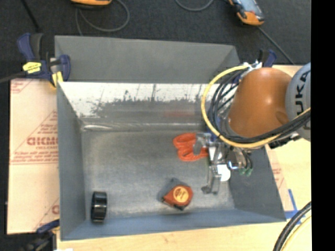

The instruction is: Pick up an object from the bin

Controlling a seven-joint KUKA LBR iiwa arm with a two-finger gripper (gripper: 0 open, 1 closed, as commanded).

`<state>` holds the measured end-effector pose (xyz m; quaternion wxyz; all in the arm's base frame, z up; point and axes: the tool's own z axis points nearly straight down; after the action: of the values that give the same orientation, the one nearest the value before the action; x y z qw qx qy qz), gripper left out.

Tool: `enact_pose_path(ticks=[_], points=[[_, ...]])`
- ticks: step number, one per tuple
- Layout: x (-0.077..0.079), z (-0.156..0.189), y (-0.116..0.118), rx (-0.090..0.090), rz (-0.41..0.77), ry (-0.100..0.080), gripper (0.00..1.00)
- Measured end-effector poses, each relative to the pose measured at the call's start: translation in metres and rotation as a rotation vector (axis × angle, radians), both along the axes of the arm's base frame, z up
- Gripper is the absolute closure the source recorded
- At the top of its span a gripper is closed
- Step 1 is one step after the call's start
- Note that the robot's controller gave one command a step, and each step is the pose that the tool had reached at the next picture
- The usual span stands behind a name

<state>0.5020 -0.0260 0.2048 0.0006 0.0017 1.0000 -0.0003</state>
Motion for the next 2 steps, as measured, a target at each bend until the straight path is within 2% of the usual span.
enact_pose_path(ticks=[1,2], points=[[0.004,-0.032,-0.002,-0.001,0.058,-0.009,0.0],[0.025,-0.087,-0.014,0.001,0.021,-0.004,0.0]])
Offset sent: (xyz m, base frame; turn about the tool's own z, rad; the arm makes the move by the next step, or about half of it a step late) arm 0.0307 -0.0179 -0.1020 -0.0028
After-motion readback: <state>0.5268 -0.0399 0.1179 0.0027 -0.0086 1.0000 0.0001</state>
